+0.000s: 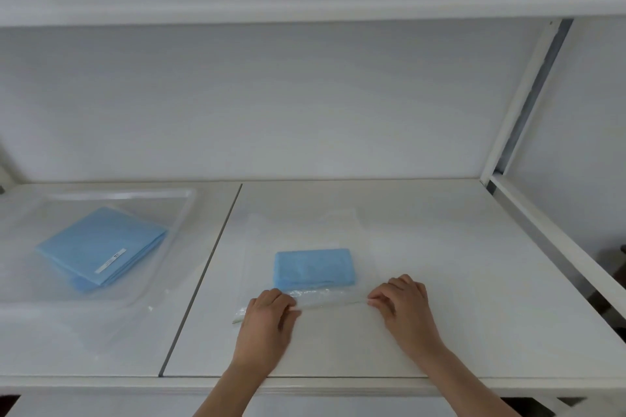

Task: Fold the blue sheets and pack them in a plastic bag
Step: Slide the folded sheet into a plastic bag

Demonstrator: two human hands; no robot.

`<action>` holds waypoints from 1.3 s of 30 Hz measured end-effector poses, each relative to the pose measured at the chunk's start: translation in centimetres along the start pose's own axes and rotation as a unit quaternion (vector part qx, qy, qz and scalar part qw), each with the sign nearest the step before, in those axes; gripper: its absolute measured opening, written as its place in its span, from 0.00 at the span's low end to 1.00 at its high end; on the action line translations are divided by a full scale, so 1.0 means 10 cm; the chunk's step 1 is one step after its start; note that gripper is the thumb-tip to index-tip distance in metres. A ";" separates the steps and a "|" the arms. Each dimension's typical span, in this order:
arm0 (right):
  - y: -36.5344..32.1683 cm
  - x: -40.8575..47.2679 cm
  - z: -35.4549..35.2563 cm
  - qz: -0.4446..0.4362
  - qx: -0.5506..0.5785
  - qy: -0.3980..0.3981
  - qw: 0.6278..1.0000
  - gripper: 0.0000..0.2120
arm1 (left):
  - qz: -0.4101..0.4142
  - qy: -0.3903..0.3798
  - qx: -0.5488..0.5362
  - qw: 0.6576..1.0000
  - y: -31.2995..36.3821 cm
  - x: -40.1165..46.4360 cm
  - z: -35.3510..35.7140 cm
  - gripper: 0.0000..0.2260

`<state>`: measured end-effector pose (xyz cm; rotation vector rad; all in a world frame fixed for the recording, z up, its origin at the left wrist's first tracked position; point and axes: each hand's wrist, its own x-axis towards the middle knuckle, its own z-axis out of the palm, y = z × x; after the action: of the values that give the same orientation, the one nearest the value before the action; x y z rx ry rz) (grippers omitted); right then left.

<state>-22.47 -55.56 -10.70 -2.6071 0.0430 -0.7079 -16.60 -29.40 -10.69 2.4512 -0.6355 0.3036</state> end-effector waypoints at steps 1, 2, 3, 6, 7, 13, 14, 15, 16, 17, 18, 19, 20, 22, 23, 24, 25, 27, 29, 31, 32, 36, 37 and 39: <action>0.02 0.01 -0.01 0.007 0.008 0.000 1.000 0.06 | -0.019 -0.004 -0.006 1.000 -0.02 0.00 -0.04 0.04; 0.04 0.01 -0.02 0.014 0.013 -0.006 1.000 0.03 | -0.030 -0.002 -0.007 1.000 -0.06 -0.02 -0.07 0.06; 0.07 0.00 -0.04 0.020 0.016 -0.013 1.000 0.01 | -0.031 0.004 -0.002 1.000 -0.10 -0.02 -0.11 0.07; 0.15 -0.04 -0.10 0.037 0.023 -0.036 0.998 0.08 | -0.025 0.023 0.029 0.999 -0.21 -0.09 -0.23 0.10; 0.16 -0.04 -0.12 0.039 0.031 -0.040 0.998 0.08 | -0.024 0.034 0.038 0.998 -0.24 -0.11 -0.27 0.11; 0.14 0.01 -0.14 0.021 0.063 -0.005 0.998 0.07 | -0.064 0.072 0.049 0.994 -0.37 -0.18 -0.44 0.08; 0.14 0.03 -0.15 0.017 0.069 0.004 0.998 0.07 | -0.060 0.077 0.048 0.994 -0.40 -0.18 -0.46 0.09; 0.14 0.07 -0.17 0.010 0.078 0.014 0.997 0.07 | -0.053 0.083 0.042 0.994 -0.42 -0.16 -0.48 0.10; 0.11 0.12 -0.19 0.008 0.092 0.023 0.995 0.07 | -0.051 0.087 0.029 0.995 -0.44 -0.12 -0.51 0.10; 0.07 0.19 -0.23 0.018 0.111 0.025 0.993 0.07 | -0.056 0.086 0.010 0.995 -0.43 -0.08 -0.55 0.07; 0.01 0.28 -0.26 0.043 0.134 0.020 0.990 0.06 | -0.062 0.083 -0.009 0.995 -0.40 -0.01 -0.60 0.05; -0.05 0.37 -0.30 0.075 0.155 0.006 0.985 0.06 | -0.068 0.080 -0.025 0.994 -0.36 0.08 -0.65 0.05; -0.11 0.48 -0.32 0.110 0.182 -0.012 0.977 0.06 | -0.076 0.080 -0.038 0.993 -0.31 0.18 -0.70 0.05; -0.22 0.68 -0.38 0.167 0.260 -0.024 0.951 0.06 | -0.109 0.084 -0.066 0.988 -0.19 0.40 -0.80 0.04; -0.29 0.76 -0.41 0.180 0.300 -0.013 0.937 0.06 | -0.129 0.091 -0.088 0.983 -0.13 0.50 -0.85 0.05; -0.35 0.84 -0.46 0.178 0.333 0.007 0.926 0.06 | -0.142 0.107 -0.118 0.977 -0.07 0.59 -0.90 0.05; -0.41 0.90 -0.51 0.159 0.354 0.034 0.921 0.07 | -0.144 0.130 -0.154 0.969 -0.01 0.65 -0.94 0.06; -0.52 0.98 -0.60 0.104 0.374 0.083 0.918 0.09 | -0.111 0.190 -0.209 0.953 0.12 0.72 -1.01 0.07; -0.56 1.00 -0.65 0.078 0.357 0.111 0.924 0.10 | -0.082 0.221 -0.239 0.942 0.21 0.72 -1.04 0.08; -0.53 0.99 -0.65 0.075 0.335 0.135 0.930 0.08 | -0.060 0.229 -0.242 0.941 0.24 0.71 -1.03 0.07; -0.51 0.96 -0.65 0.076 0.328 0.141 0.931 0.06 | -0.054 0.233 -0.233 0.943 0.23 0.69 -1.01 0.06; -0.39 0.79 -0.63 0.072 0.321 0.168 0.929 0.03 | -0.078 0.214 -0.224 0.948 0.08 0.58 -0.96 0.08; -0.35 0.74 -0.61 0.074 0.314 0.172 0.931 0.04 | -0.079 0.188 -0.230 0.952 0.03 0.55 -0.95 0.09; -0.26 0.62 -0.57 0.090 0.309 0.168 0.932 0.05 | -0.079 0.122 -0.232 0.962 -0.02 0.48 -0.90 0.09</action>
<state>-20.06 -56.37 -2.21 -1.8387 0.1364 -0.9176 -12.99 -25.72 -1.82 1.9605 -0.3516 0.3425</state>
